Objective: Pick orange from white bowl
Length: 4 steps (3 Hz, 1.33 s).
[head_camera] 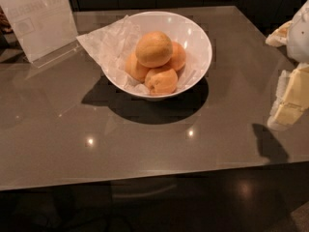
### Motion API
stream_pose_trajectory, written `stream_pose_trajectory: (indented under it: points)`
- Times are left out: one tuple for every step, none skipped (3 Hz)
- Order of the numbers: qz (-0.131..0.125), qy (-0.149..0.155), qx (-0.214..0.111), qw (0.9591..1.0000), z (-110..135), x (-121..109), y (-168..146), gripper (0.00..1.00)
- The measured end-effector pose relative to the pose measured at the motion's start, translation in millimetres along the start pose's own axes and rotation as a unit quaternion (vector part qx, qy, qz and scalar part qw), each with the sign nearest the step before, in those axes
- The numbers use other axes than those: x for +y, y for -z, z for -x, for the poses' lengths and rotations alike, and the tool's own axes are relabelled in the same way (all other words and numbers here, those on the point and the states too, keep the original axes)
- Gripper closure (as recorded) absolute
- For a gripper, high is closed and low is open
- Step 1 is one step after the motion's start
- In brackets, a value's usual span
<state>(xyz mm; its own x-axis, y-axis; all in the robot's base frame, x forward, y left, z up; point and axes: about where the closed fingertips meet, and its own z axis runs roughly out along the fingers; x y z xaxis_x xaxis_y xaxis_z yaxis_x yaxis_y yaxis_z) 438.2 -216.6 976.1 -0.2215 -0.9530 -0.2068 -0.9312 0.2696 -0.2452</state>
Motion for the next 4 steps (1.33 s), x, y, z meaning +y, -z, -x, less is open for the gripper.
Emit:
stream_pose_trajectory:
  points:
    - [-0.002, 0.0, -0.005, 1.0, 2, -2, 2, 0.0]
    - [-0.011, 0.013, -0.038, 0.9991, 22, -22, 6, 0.0]
    - [-0.009, 0.054, -0.098, 0.9937, 67, -50, 5, 0.0]
    - [0.003, 0.088, -0.147, 0.9852, 113, -75, -3, 0.0]
